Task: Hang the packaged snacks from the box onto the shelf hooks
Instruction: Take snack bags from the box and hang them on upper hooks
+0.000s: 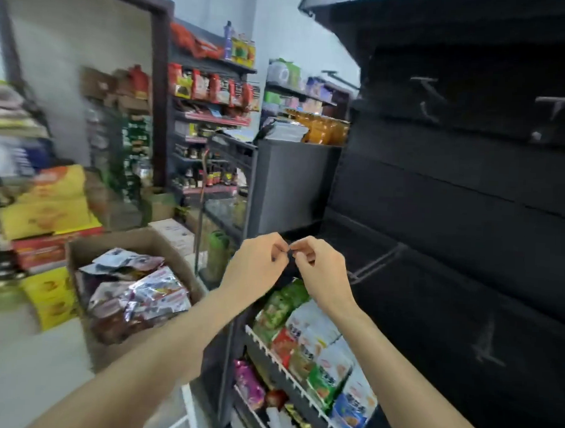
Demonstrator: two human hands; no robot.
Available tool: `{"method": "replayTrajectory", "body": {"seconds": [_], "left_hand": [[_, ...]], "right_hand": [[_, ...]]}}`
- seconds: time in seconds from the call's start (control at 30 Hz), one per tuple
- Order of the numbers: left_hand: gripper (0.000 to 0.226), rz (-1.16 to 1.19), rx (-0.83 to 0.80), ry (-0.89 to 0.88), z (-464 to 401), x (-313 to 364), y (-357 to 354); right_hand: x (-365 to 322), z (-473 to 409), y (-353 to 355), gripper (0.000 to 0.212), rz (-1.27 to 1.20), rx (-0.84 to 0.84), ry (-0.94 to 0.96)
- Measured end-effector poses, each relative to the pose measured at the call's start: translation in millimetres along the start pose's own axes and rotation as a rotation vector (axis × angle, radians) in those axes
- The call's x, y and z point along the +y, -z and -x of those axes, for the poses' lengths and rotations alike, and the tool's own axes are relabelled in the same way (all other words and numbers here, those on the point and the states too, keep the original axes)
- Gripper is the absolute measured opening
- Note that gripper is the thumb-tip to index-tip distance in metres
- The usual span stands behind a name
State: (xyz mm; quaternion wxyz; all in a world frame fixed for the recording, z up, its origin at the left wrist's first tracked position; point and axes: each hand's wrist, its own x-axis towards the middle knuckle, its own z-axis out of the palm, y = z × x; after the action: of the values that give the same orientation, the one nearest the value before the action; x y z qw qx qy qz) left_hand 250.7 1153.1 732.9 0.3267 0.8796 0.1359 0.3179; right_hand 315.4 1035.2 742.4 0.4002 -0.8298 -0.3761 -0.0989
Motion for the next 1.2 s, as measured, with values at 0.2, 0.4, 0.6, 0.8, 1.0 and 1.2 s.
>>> {"method": "replayTrajectory", "body": {"seconds": [0.2, 0.4, 0.6, 0.8, 1.0, 1.2], "left_hand": [[0.012, -0.125, -0.007, 0.299, -6, -157, 69], [0.01, -0.236, -0.035, 0.571, -12, -284, 111], [0.021, -0.326, -0.067, 0.749, -38, -380, 120], [0.022, -0.231, -0.056, 0.94, -70, -434, 114], [0.021, 0.273, 0.224, 1.217, -106, -481, 111], [0.017, 0.541, 0.413, 1.376, -124, -511, 104]], "right_hand": [[-41, -51, -172, 0.026, -0.036, -0.253, -0.023], [-52, -94, -307, 0.023, -0.008, -0.498, -0.009], [-39, -152, -405, 0.03, 0.029, -0.661, 0.01], [-20, -195, -472, 0.048, 0.062, -0.809, 0.072], [-12, -222, -513, 0.066, 0.119, -0.927, 0.034], [-8, -235, -527, 0.067, 0.282, -0.968, 0.076]]}}
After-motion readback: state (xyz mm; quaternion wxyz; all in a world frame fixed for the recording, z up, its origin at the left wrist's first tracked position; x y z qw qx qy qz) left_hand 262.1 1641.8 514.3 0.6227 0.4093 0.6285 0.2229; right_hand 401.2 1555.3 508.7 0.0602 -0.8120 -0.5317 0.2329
